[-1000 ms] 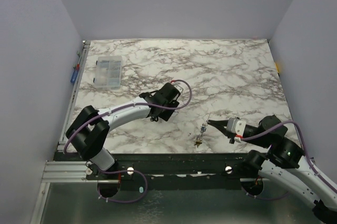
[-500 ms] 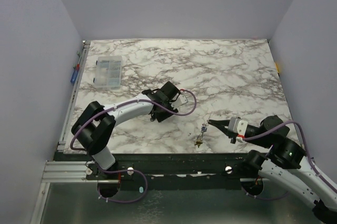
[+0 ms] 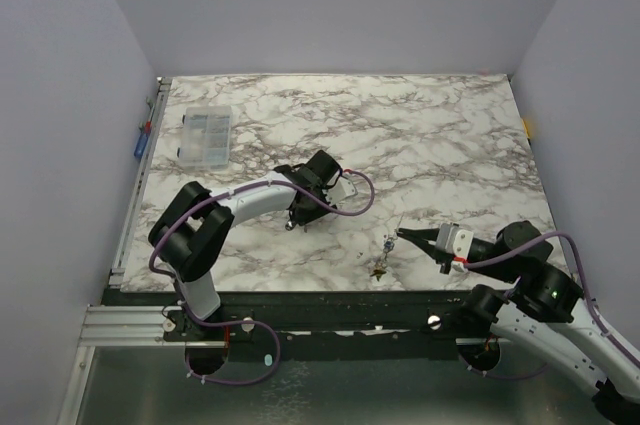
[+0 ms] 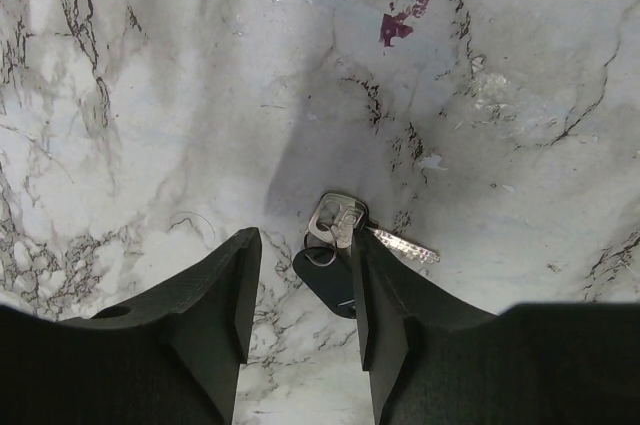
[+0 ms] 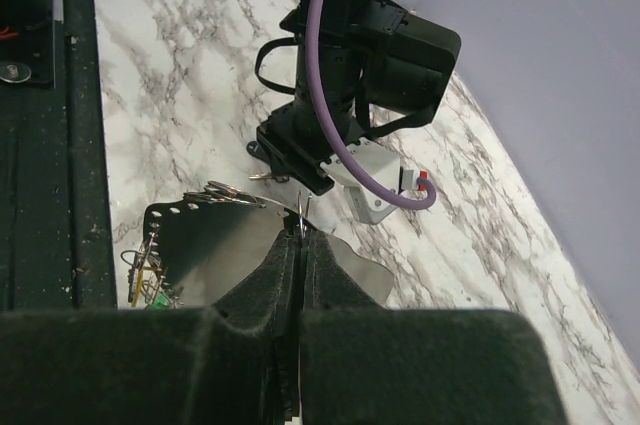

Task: Put the keys on the keyring

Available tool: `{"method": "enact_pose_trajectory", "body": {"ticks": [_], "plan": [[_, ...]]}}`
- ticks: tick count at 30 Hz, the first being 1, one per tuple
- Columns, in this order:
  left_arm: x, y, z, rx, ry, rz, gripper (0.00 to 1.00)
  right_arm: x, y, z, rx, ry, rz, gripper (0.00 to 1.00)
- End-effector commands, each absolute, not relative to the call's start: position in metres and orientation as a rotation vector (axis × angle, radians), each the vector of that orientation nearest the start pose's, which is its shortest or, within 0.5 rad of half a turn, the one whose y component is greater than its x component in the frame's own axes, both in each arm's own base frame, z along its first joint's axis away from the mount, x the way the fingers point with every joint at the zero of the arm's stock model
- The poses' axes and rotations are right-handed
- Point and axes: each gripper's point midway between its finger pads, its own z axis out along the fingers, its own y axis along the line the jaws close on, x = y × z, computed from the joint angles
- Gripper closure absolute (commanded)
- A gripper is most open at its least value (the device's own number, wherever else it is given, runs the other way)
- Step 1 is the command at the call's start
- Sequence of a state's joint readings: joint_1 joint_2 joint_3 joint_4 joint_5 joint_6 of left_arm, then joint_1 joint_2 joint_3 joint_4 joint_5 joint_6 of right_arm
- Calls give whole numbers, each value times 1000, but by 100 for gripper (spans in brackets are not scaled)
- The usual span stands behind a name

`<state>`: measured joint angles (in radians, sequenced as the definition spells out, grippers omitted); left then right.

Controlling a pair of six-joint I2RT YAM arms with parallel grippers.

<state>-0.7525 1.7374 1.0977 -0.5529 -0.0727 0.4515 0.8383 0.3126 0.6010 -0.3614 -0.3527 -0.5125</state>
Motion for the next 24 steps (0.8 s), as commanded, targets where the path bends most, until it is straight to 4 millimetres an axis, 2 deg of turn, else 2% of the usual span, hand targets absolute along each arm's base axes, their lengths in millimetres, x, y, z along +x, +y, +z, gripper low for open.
{"method": "enact_pose_trajectory", "body": {"ticks": [1, 4, 10, 14, 21, 24], "plan": [[280, -224, 32, 1567, 2271, -17, 53, 118, 195, 285, -1214, 1078, 544, 99], [280, -221, 29, 1574, 2277, -6, 54, 118, 196, 285, -1216, 1077, 546, 99], [281, -217, 19, 1573, 2310, 13, 73, 118, 196, 285, -1216, 1076, 547, 99], [284, -217, 19, 1565, 2312, 8, 76, 118, 195, 285, -1215, 1081, 544, 99], [289, -224, 27, 1522, 2310, -13, 94, 118, 196, 284, -1215, 1081, 546, 99], [293, -231, 37, 1466, 2317, -35, 98, 118, 196, 286, -1216, 1078, 548, 99]]}}
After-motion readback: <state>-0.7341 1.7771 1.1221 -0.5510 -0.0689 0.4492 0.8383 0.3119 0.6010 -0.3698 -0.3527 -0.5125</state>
